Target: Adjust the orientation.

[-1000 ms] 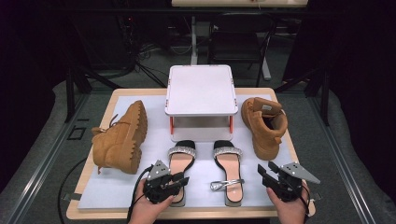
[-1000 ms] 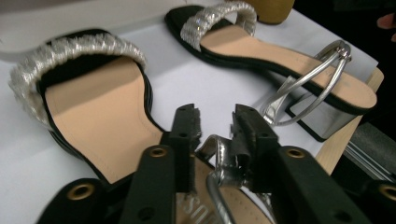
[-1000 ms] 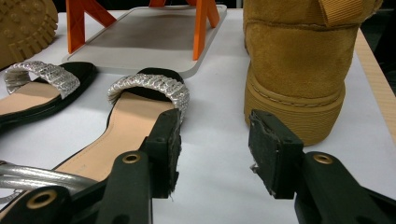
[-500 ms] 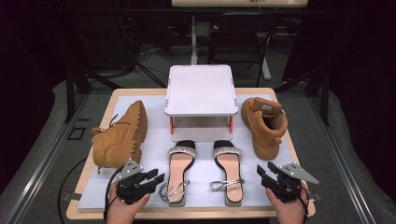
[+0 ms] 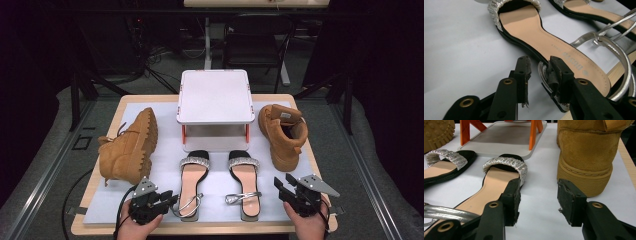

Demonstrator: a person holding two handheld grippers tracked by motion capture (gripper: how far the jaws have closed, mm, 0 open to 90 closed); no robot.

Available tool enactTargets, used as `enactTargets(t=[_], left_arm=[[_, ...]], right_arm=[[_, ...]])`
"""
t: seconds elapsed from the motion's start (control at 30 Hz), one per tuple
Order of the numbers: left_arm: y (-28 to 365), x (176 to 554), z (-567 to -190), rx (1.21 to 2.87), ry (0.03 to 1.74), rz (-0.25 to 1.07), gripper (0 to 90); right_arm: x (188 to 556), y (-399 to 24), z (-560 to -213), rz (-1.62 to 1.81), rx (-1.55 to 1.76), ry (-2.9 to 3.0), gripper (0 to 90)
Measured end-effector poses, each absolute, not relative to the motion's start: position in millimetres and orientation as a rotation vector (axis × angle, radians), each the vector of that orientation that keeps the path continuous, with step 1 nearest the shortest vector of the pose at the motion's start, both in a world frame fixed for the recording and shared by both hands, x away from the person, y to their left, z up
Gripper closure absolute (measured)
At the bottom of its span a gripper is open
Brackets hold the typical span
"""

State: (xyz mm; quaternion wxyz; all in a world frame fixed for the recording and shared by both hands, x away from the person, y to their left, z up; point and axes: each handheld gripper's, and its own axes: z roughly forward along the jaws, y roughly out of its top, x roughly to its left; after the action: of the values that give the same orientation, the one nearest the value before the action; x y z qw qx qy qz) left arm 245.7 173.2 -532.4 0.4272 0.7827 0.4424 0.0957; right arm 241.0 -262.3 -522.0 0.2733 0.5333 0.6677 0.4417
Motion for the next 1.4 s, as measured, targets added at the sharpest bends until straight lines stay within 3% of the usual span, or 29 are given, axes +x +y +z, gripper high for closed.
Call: enactTargets(t=[0.43, 1.4], left_arm=[[170, 245, -537, 1.963, 1.113, 0.206, 83.6], [188, 250, -529, 1.936, 1.163, 0.228, 87.7]], right_arm=[[241, -262, -522, 1.188, 1.43, 1.803, 53.1], [242, -261, -522, 1.198, 1.427, 1.807, 52.9]])
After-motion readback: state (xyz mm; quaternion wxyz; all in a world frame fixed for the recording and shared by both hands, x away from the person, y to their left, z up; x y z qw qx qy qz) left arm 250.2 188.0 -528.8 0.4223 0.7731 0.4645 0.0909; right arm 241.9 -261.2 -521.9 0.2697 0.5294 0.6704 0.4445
